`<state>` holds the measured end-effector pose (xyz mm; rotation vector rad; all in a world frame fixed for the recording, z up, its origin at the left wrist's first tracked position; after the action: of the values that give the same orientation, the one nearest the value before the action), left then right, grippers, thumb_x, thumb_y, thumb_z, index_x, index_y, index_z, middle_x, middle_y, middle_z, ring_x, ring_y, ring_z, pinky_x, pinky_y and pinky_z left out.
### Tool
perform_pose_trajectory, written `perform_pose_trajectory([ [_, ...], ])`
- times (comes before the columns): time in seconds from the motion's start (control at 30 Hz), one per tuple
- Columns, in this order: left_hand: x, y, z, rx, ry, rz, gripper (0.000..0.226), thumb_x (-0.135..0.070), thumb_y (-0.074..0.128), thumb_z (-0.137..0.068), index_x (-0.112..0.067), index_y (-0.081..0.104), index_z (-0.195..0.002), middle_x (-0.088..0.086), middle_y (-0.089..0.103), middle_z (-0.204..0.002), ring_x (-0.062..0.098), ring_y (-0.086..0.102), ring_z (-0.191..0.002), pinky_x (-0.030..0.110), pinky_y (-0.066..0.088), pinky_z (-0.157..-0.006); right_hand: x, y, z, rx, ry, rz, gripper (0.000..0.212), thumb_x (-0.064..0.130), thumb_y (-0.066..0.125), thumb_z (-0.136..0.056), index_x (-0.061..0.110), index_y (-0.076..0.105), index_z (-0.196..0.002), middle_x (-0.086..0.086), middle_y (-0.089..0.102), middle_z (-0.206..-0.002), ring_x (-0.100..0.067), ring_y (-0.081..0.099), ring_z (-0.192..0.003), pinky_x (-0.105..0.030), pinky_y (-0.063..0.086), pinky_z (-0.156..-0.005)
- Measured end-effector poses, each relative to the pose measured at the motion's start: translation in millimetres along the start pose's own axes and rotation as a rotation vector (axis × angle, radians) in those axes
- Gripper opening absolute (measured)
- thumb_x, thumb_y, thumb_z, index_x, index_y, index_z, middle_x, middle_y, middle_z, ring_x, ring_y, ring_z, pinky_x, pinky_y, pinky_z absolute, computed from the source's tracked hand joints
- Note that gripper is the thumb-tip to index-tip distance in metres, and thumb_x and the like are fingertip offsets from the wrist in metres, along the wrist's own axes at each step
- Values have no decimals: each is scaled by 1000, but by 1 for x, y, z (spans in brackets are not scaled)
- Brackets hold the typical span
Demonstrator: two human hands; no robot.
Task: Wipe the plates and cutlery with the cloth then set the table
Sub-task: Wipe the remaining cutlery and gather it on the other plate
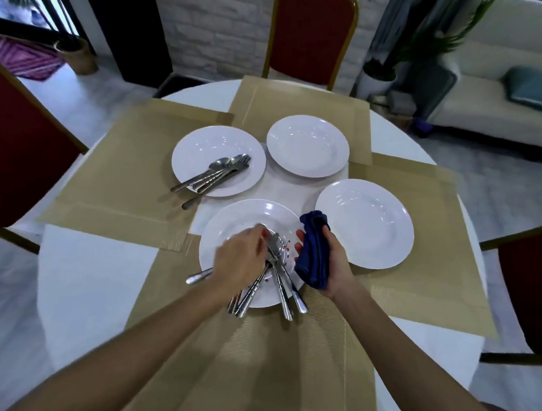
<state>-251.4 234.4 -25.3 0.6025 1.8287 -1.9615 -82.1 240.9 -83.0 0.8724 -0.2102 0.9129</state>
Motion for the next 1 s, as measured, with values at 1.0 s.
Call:
perform_pose_trajectory([
  [1.0, -3, 30, 49, 150, -180, -404, 30, -1, 41, -92, -3, 62, -114, 16, 65, -113, 31, 62, -106, 37, 50, -87, -3, -8, 59, -160, 12, 64, 24, 26, 54, -96, 7, 63, -107, -7, 69, -92, -21, 61, -74, -33, 51, -73],
])
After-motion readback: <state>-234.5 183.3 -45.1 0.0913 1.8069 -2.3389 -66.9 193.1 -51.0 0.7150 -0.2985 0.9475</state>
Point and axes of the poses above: each hand's wrist, its own z-axis away from the middle knuckle, its own y-axis out of the palm, x = y × z, the point moved 6 cm from there along -z, towards the middle knuckle
